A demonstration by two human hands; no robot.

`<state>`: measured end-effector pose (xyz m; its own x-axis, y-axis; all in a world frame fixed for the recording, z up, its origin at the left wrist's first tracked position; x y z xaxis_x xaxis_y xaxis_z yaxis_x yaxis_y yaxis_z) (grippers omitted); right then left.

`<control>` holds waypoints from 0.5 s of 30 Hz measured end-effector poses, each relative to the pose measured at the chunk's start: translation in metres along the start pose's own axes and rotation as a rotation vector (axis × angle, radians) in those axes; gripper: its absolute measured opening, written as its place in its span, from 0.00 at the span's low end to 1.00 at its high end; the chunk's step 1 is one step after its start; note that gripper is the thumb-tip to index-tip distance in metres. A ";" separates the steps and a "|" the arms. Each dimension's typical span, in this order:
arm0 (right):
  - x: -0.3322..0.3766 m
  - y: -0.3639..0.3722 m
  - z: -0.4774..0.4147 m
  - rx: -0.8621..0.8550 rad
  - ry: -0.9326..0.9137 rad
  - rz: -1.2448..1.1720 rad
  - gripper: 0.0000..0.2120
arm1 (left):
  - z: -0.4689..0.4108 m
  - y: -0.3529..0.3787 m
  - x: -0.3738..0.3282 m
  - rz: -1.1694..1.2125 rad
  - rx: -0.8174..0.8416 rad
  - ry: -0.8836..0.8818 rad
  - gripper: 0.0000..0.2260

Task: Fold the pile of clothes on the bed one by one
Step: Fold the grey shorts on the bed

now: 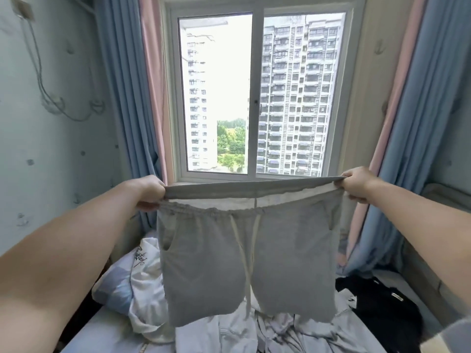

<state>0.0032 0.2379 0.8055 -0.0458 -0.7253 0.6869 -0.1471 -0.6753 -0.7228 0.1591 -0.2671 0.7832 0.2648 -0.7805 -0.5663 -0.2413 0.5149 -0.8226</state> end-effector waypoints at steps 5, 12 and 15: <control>-0.016 0.001 -0.005 0.010 0.101 -0.105 0.14 | -0.001 -0.005 0.026 0.376 -0.020 -0.110 0.16; -0.035 0.020 -0.003 -0.003 0.207 -0.219 0.15 | 0.011 0.011 0.061 0.684 0.012 -0.222 0.19; -0.044 0.040 -0.003 0.176 0.403 -0.387 0.13 | 0.010 0.021 0.071 0.924 -0.006 -0.304 0.18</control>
<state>-0.0032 0.2433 0.7469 -0.3989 -0.3360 0.8532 -0.0637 -0.9180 -0.3914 0.1820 -0.3084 0.7249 0.1983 0.0559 -0.9785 -0.4799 0.8760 -0.0472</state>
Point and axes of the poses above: each hand's wrist, its own z-axis away from the middle knuckle, its own y-axis out of the palm, x = y × z, the point moved 4 cm from there along -z, towards the middle knuckle, and after that the axes turned 10 degrees about y, right-handed, at the moved point
